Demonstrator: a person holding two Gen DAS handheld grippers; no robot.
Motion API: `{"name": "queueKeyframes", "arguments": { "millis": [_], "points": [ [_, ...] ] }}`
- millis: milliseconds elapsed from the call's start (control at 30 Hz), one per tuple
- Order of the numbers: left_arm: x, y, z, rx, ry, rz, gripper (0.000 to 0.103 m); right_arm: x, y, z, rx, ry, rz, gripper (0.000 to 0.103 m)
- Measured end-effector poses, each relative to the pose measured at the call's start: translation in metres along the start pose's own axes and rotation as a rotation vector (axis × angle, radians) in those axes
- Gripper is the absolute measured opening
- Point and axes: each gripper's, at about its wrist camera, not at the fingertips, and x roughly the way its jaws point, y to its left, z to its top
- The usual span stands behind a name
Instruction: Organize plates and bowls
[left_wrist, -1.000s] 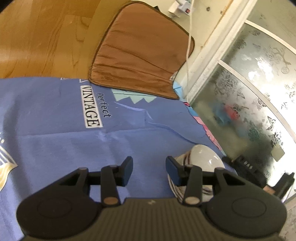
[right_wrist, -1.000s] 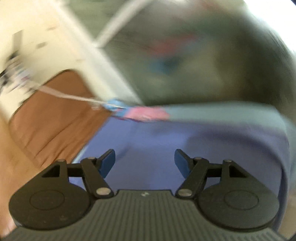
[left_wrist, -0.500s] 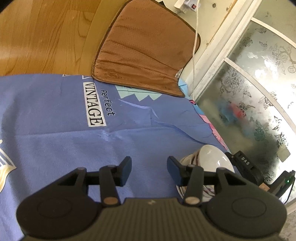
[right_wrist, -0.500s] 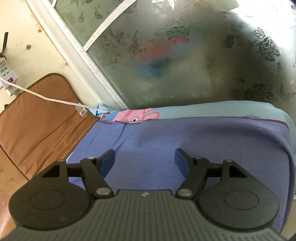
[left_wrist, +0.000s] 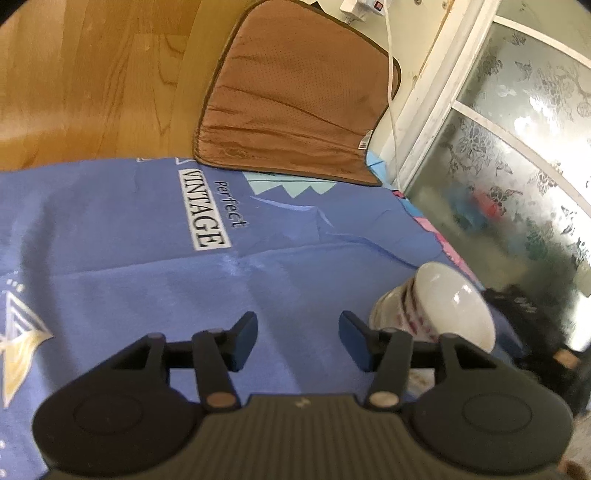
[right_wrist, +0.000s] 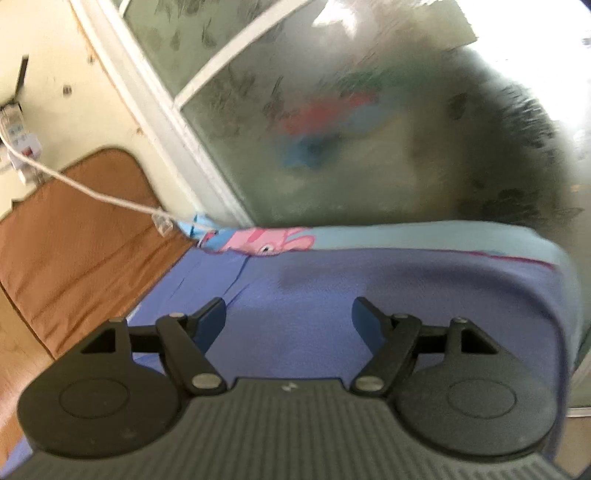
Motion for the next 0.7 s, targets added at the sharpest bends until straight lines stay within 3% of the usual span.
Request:
{"name": "queueKeyframes", "arguments": {
  "millis": [100, 167, 400, 500, 567, 700],
  "points": [
    [-0.007, 0.003, -0.008, 0.032, -0.02, 0.039, 0.054, -0.039, -0.007, -0.006, 0.023, -0.06, 0.047, 0.092],
    [-0.011, 0.004, -0.014, 0.05, -0.029, 0.064, 0.055, -0.065, -0.005, -0.014, -0.007, -0.085, 0.081, 0.093],
    [-0.026, 0.009, -0.039, 0.08, -0.047, 0.137, 0.061, -0.119, 0.017, -0.038, -0.198, -0.038, 0.243, 0.094],
    [-0.037, 0.01, -0.047, 0.083, -0.065, 0.166, 0.075, -0.128, 0.027, -0.047, -0.276, 0.0, 0.298, 0.094],
    [-0.046, 0.011, -0.053, 0.084, -0.096, 0.184, 0.095, -0.133, 0.031, -0.05, -0.314, 0.025, 0.326, 0.094],
    [-0.065, 0.01, -0.06, 0.1, -0.146, 0.236, 0.101, -0.141, 0.036, -0.054, -0.361, 0.048, 0.36, 0.094]
  ]
}}
